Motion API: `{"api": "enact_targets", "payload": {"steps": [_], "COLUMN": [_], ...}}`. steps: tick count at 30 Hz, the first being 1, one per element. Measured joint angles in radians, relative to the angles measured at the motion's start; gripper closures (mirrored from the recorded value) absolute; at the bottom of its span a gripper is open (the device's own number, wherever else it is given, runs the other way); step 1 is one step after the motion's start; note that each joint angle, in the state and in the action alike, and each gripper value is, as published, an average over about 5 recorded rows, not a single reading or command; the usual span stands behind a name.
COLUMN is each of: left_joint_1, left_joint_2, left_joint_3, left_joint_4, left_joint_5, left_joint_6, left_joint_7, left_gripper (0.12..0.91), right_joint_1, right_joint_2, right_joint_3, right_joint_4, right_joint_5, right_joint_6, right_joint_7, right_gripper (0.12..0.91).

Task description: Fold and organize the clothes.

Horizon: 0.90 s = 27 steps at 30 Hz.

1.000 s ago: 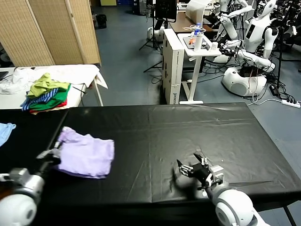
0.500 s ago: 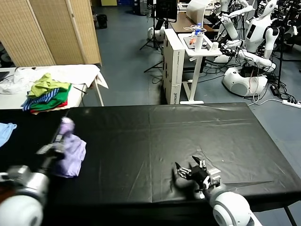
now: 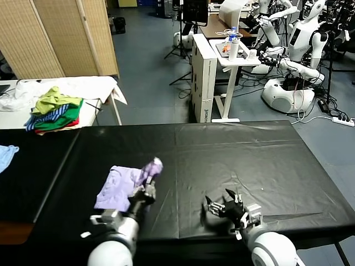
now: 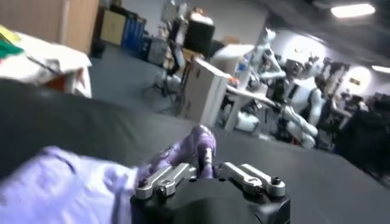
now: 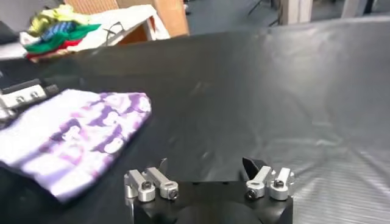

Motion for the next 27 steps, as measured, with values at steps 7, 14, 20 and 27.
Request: {"api": "enact_targets", "payload": {"steps": [7, 14, 20, 27], "left_joint_1": [0.006, 0.013, 0.033, 0.038], "left_joint_2": [0.025, 0.092, 0.11, 0.111], "left_joint_3": [-0.006, -0.09, -0.137, -0.159], "left_joint_4": [-0.022, -0.03, -0.028, -0.019], "left_joint_5": [0.066, 0.073, 0.088, 0.103], "left_joint_6": [-0.051, -0.088, -0.098, -0.102], "left_joint_7": [0.07, 0.068, 0.067, 0.065], "left_gripper": [0.248, 0.125, 0.123, 0.123], "right_joint_1": [0.055, 0.165, 0.265, 0.316], "right_joint_2": [-0.023, 0.0, 0.052, 0.115], "right_joint_3": [-0.027, -0.111, -0.206, -0.279], "right_joint_4": [-0.013, -0.053, -0.116, -0.178], "right_joint_5": [0.195, 0.354, 0.368, 0.35], "right_joint_6": [-0.057, -0.076, -0.072, -0.073], "right_joint_7": [0.042, 0.081, 0.087, 0.089], "right_gripper": [0.118, 0.118, 0.118, 0.139]}}
